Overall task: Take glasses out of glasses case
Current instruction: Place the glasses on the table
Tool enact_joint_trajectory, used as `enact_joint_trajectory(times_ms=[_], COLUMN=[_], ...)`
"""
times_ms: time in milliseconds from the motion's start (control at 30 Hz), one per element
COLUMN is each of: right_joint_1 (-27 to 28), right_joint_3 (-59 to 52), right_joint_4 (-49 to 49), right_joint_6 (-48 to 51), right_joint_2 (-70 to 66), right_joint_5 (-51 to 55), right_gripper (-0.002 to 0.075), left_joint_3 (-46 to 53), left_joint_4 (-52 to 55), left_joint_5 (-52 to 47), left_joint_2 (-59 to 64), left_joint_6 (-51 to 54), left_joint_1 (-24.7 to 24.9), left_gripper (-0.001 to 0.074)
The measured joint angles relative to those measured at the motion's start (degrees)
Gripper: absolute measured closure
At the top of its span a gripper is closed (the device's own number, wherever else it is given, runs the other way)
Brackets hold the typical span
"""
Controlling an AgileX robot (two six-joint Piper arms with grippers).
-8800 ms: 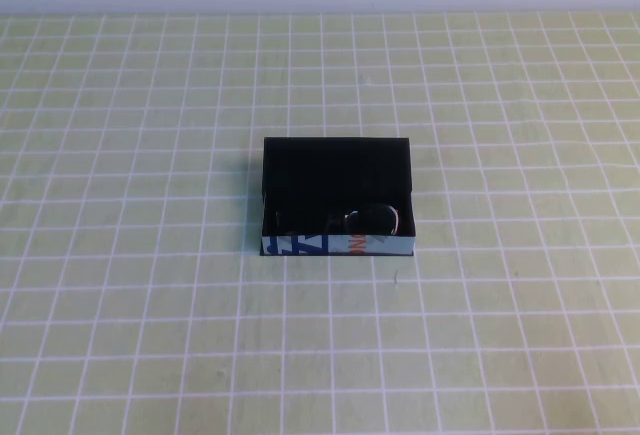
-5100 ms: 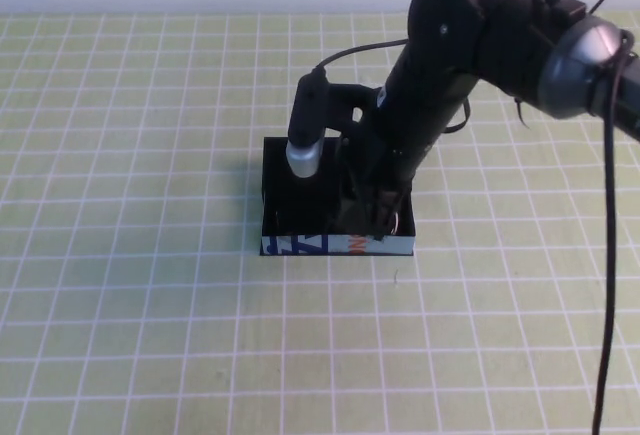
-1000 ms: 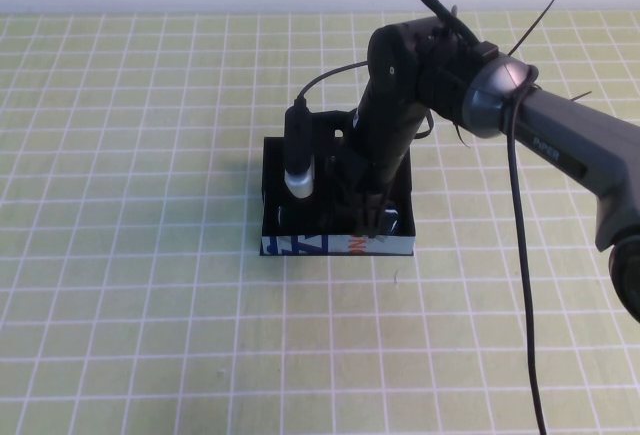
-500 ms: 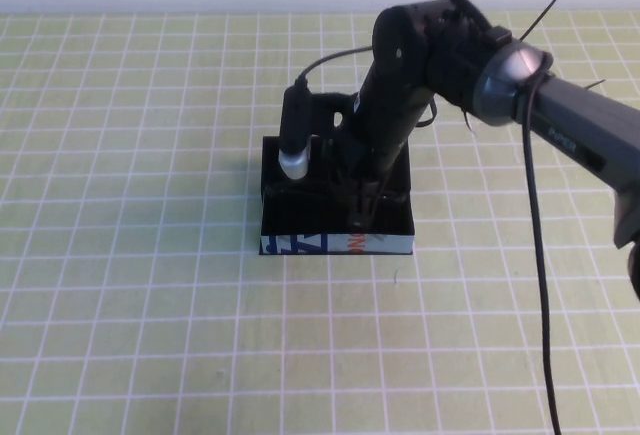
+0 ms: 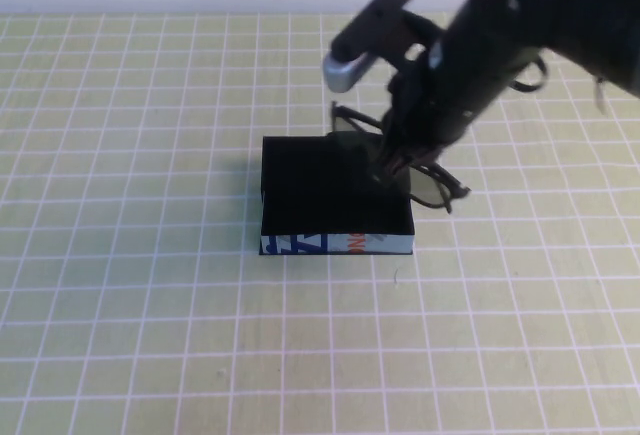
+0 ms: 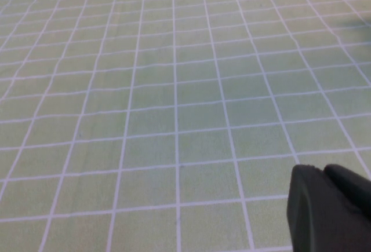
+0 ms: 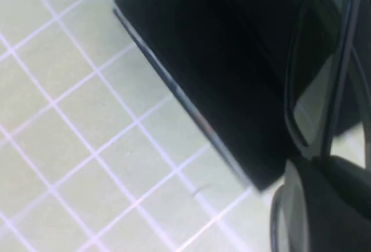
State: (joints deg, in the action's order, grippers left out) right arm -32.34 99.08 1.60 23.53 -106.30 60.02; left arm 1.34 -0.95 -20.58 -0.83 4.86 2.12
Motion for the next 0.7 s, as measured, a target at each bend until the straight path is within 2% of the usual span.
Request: enact_joint_trajectory(times_ms=[200, 333, 567, 700], right_joint_1=[5.4, 10.5, 17.0, 18.5], right_joint_3=[-19.6, -28.0, -32.3, -32.4], right_joint_4=[-0.6, -0.8, 3.7, 7.7], right_joint_6=[-21.2, -30.4, -33.0, -29.7], right_joint_2=[12.4, 15.2, 11.7, 7.5], right_joint_5=[-11.2, -12.6, -14.8, -17.5], right_gripper=[0.0725, 0.0725, 0.0725, 0.0725], left_joint_3=[0.0, 0.0, 0.0, 0.0], left_joint_4=[0.0, 0.0, 0.0, 0.0], left_joint_5=[0.0, 0.0, 0.0, 0.0], left_joint_2=[0.0, 0.0, 0.0, 0.0], left_joint_6=[0.0, 0.0, 0.0, 0.0], left_joint_1=[0.0, 0.0, 0.0, 0.0], left_gripper=[0.0739, 0.0739, 0.0739, 0.0739])
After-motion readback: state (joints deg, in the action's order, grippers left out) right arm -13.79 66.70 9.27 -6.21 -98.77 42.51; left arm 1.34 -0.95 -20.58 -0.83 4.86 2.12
